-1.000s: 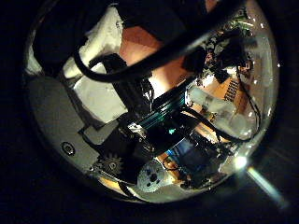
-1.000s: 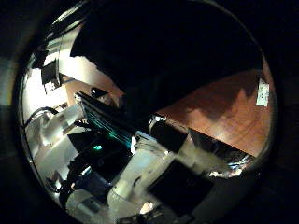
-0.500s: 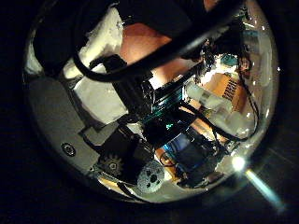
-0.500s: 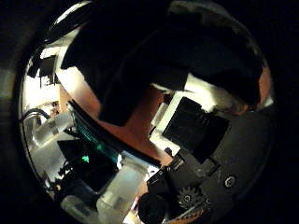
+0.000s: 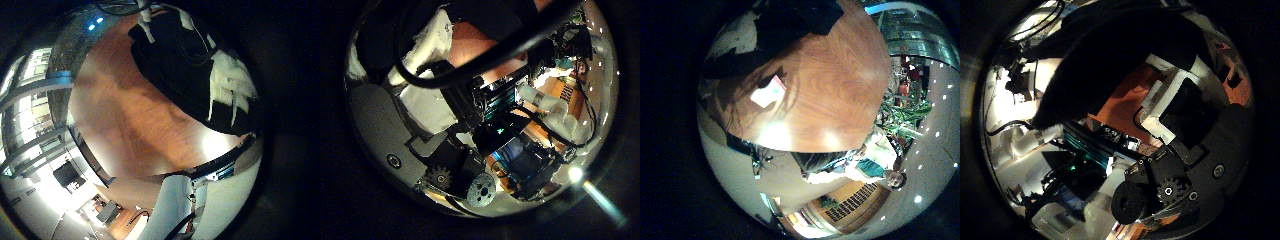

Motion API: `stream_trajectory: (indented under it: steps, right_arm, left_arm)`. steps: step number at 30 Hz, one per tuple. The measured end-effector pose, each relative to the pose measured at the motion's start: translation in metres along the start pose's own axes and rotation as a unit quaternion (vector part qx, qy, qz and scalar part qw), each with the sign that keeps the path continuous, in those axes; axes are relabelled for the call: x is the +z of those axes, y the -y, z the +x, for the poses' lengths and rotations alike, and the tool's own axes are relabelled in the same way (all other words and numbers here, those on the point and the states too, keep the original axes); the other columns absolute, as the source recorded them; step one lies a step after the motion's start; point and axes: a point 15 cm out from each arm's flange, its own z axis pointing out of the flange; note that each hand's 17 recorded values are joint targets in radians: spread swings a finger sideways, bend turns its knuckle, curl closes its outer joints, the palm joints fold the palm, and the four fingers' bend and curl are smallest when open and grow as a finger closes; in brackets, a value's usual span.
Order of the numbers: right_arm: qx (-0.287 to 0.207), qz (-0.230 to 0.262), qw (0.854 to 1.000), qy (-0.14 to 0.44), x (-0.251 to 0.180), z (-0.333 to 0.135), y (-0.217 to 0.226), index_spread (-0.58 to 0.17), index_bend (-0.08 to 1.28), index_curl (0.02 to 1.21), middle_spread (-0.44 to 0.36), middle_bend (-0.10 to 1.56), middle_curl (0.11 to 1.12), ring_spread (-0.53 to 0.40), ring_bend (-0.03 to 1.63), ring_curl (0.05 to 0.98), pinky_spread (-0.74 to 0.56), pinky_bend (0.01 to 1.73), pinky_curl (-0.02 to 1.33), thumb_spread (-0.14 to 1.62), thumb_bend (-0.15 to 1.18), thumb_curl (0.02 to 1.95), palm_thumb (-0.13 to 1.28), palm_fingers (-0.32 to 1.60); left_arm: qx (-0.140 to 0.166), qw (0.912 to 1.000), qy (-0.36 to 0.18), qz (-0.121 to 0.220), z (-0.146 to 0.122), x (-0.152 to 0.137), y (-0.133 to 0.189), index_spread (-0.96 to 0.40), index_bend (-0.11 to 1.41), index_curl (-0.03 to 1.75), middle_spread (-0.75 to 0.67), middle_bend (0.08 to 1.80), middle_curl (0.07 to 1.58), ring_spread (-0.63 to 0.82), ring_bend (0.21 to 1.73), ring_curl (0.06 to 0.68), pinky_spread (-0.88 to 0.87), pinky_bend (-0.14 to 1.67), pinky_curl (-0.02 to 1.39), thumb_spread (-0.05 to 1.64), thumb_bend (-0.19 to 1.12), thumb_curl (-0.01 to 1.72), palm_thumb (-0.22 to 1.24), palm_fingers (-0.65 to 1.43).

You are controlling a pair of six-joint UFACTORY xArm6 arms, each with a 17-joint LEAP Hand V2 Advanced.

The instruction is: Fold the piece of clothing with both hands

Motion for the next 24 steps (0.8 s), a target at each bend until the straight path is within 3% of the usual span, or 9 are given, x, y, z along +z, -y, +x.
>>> stream_trajectory:
  steps: [11,19,24]
  right_arm:
    - [0.008,0.051,0.996,0.071,-0.08,-0.034,0.0,-0.324,1.0,0.92,-0.191,1.21,0.87,-0.221,1.39,0.679,-0.19,1.39,0.68,1.3,0.0,0.49,1.0,1.07]
    - [0.039,0.104,0.99,0.086,-0.129,-0.022,0.013,-0.318,1.0,0.95,-0.184,1.22,0.87,-0.216,1.39,0.694,-0.18,1.36,0.72,1.29,-0.01,0.51,1.02,1.07]
    - [0.061,0.114,0.987,0.095,-0.143,-0.013,0.04,-0.317,1.0,0.96,-0.182,1.23,0.87,-0.214,1.39,0.701,-0.18,1.34,0.75,1.28,-0.01,0.53,1.03,1.07]
  left_arm:
    - [0.008,0.9988,-0.048,-0.008,0.007,-0.001,-0.035,-0.7,0.62,1.13,-0.49,1.03,0.95,-0.4,1.37,0.536,-0.63,1.04,0.77,1.3,-0.01,0.43,0.5,1.09]
    - [-0.015,0.9982,-0.058,0.002,-0.01,-0.01,-0.052,-0.71,0.6,1.14,-0.49,1.02,0.95,-0.4,1.35,0.531,-0.63,1.03,0.77,1.31,-0.01,0.42,0.5,1.09]
    - [-0.03,0.9976,-0.061,0.01,-0.026,-0.016,-0.045,-0.72,0.59,1.14,-0.49,1.02,0.95,-0.41,1.35,0.529,-0.64,1.02,0.77,1.31,-0.01,0.42,0.5,1.09]
